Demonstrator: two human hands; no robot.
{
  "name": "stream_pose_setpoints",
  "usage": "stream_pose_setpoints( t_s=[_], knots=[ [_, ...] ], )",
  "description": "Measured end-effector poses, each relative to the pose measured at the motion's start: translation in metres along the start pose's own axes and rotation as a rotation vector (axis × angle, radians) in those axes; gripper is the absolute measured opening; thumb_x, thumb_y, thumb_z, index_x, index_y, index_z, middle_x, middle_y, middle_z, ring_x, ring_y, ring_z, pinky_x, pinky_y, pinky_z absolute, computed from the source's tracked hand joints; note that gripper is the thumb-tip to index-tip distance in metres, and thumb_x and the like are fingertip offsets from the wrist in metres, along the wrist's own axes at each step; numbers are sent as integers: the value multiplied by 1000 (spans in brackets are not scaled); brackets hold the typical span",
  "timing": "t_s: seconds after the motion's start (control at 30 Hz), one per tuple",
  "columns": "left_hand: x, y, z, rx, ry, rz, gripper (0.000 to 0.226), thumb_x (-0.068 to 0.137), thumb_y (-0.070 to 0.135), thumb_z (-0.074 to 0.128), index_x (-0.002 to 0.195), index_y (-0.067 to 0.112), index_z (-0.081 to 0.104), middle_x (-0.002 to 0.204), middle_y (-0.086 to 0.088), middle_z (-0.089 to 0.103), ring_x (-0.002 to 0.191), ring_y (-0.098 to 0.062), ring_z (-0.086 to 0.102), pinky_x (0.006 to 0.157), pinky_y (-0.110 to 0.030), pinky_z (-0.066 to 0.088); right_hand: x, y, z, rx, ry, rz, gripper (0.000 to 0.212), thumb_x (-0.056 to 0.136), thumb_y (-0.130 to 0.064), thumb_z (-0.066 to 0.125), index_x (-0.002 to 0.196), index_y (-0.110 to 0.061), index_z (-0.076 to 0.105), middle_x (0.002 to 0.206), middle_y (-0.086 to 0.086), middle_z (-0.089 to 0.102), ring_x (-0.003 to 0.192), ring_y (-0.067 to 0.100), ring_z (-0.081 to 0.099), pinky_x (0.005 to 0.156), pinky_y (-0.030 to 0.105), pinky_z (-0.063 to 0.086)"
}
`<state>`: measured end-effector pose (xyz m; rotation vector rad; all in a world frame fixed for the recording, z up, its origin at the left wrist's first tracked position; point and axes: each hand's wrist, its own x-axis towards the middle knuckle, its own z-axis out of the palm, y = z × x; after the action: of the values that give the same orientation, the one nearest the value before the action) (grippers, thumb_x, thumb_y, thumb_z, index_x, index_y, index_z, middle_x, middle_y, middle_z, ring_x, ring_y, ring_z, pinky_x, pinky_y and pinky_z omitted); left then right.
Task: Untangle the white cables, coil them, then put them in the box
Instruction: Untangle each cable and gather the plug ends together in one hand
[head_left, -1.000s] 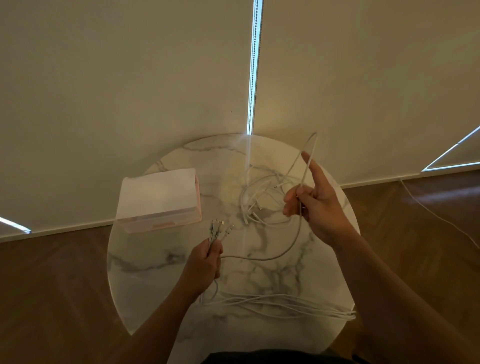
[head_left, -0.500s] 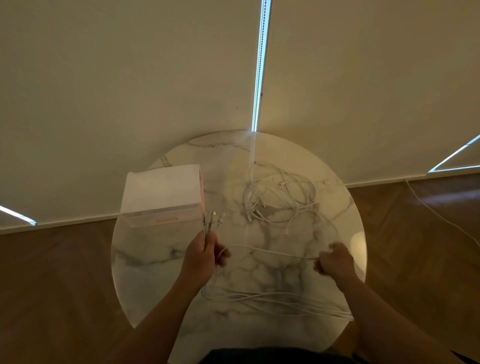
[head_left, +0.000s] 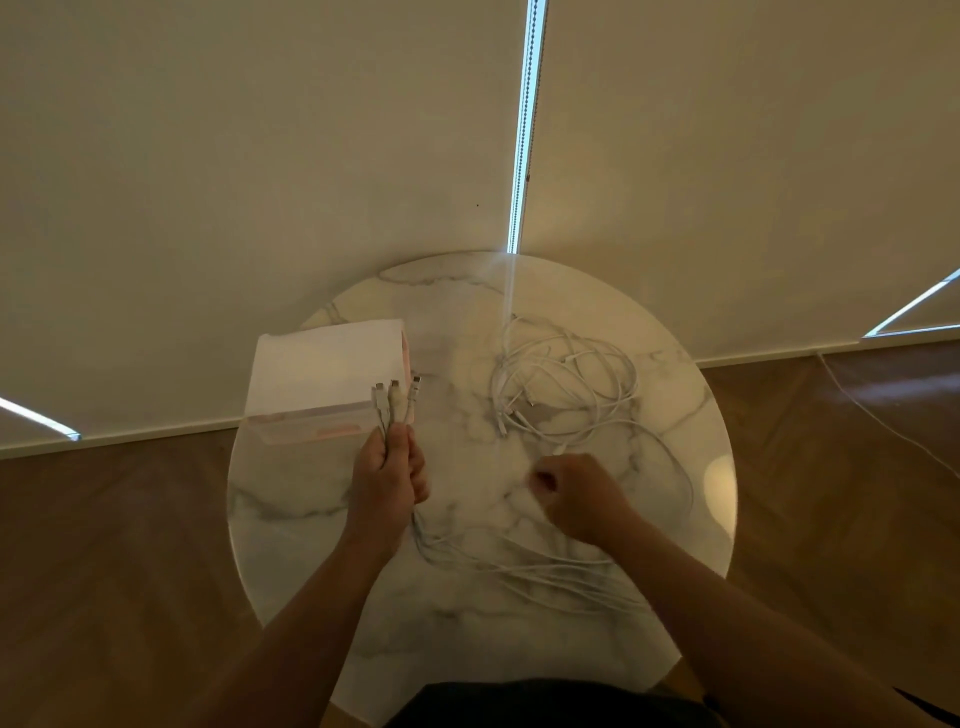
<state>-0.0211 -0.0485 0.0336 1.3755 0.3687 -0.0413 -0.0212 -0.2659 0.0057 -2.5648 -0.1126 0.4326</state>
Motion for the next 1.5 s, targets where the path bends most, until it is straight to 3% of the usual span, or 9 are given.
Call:
stream_pose_setpoints(
  t_s=[0.17, 0.27, 0.37, 0.57, 0.77, 1.13, 1.33, 1.43, 1.5],
  knots=[
    [0, 16, 3, -150, -9, 9, 35, 107, 21, 29, 74, 13, 37, 55, 1, 26, 41, -10, 20, 41, -20, 17, 1, -61, 39, 184, -246, -347, 28, 95, -19, 56, 121, -19, 67, 122, -2, 68, 111, 9, 61, 95, 18, 43],
    [2, 21, -1, -227, 8, -3, 35, 107, 21, 29, 75, 15, 40, 54, 3, 28, 41, -8, 20, 42, -22, 15, 3, -61, 49, 231, -248, -375, 19, 92, -20, 60, 106, -17, 72, 99, 0, 73, 89, 12, 66, 83, 28, 51],
    [2, 21, -5, -255, 29, -12, 35, 107, 21, 29, 74, 16, 41, 53, 4, 29, 41, -7, 20, 42, -23, 14, 2, -52, 52, 200, -194, -364, 18, 87, -21, 65, 102, -14, 72, 89, 1, 71, 74, 10, 62, 69, 19, 45],
    [4, 19, -4, -328, 50, -29, 35, 107, 22, 30, 76, 15, 43, 51, 6, 29, 40, -7, 21, 39, -18, 19, -1, -38, 65, 69, -218, -314, 27, 85, -29, 68, 110, -18, 67, 107, 2, 70, 98, 19, 64, 86, 33, 51],
    [6, 20, -9, -339, 85, -27, 34, 107, 24, 32, 77, 15, 44, 51, 6, 29, 40, -7, 21, 38, -18, 21, -5, -30, 63, 113, -181, -322, 7, 86, -21, 65, 86, -13, 66, 80, 4, 69, 70, 14, 56, 68, 31, 46],
    [13, 15, -18, -372, 166, -57, 37, 107, 26, 32, 73, 18, 45, 51, 6, 30, 41, -7, 23, 39, -20, 20, -25, -18, 13, 327, -55, -265, 7, 91, -14, 57, 88, -15, 63, 53, -7, 47, 50, 12, 40, 52, 23, 33],
    [15, 13, -19, -379, 175, -76, 37, 107, 25, 32, 73, 18, 45, 50, 7, 30, 41, -7, 23, 39, -20, 20, -19, -25, -14, 124, -337, -215, 20, 96, -30, 55, 87, -17, 68, 58, -12, 52, 55, 1, 50, 59, 17, 38],
    [12, 11, -17, -373, 152, -81, 37, 107, 24, 31, 73, 17, 45, 50, 7, 30, 40, -7, 23, 39, -20, 20, -22, -28, -20, 91, -641, -185, 25, 97, -30, 54, 88, -12, 70, 65, -3, 67, 59, 9, 62, 69, 24, 50],
    [11, 9, -17, -367, 149, -79, 37, 107, 23, 31, 73, 16, 44, 49, 7, 30, 40, -7, 23, 39, -19, 19, -22, -33, -22, 83, -669, -225, 28, 96, -32, 56, 83, -12, 70, 63, 0, 64, 55, 11, 59, 64, 27, 49]
  ],
)
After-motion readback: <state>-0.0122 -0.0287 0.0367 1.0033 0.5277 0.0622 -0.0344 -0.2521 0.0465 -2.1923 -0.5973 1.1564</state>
